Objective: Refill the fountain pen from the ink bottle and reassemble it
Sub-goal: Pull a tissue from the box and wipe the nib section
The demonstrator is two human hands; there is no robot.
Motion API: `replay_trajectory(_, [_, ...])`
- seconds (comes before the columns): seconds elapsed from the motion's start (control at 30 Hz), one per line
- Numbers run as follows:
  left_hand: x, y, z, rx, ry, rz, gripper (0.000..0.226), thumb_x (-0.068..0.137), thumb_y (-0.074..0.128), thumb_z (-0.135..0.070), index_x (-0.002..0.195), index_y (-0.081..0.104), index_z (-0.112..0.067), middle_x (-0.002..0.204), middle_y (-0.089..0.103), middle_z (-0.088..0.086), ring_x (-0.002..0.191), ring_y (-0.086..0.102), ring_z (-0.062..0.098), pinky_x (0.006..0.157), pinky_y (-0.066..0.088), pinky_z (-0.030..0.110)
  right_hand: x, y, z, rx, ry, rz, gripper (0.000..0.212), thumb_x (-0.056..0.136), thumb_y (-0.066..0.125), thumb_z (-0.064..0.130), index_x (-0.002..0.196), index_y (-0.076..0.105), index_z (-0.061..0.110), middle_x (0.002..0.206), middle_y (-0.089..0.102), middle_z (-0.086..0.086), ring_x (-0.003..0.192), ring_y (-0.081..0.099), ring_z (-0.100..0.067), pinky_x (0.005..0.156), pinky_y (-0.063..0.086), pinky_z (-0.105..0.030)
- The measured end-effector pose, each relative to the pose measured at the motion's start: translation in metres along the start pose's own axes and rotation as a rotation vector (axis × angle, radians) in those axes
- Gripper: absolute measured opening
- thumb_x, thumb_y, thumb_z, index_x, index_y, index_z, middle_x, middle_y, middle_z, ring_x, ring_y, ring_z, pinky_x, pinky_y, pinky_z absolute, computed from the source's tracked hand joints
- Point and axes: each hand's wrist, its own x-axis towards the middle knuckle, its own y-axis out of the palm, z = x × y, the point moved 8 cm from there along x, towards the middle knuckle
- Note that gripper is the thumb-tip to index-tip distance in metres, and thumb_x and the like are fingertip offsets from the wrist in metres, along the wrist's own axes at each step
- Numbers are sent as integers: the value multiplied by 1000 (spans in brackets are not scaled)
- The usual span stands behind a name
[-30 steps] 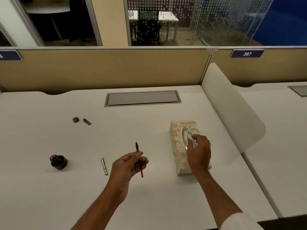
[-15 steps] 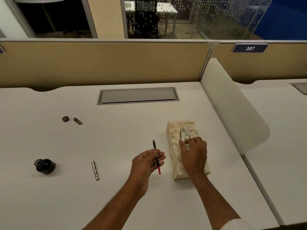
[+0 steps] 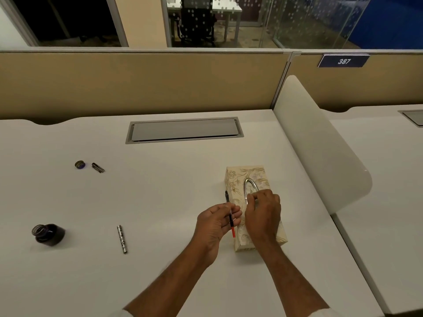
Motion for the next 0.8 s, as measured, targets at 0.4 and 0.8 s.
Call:
replay_trajectory(0.4, [6, 1, 9, 9, -16, 4, 21, 98, 64, -10, 111, 72, 4, 105, 80, 20, 104, 76, 33, 97, 59, 43, 2, 0, 2, 44, -6, -15, 8, 88, 67, 3, 81, 64, 5, 81, 66, -11, 75, 56, -30, 63, 50, -44])
replay_trajectory(0.8, [10, 1, 11, 50, 6, -13, 21, 97, 66, -11, 109, 73, 4, 103, 80, 18, 101, 77, 32, 94, 61, 40, 1, 0, -5, 71, 55, -29, 10, 97, 58, 10, 88, 60, 5, 85, 65, -12, 79, 55, -28, 64, 51, -45])
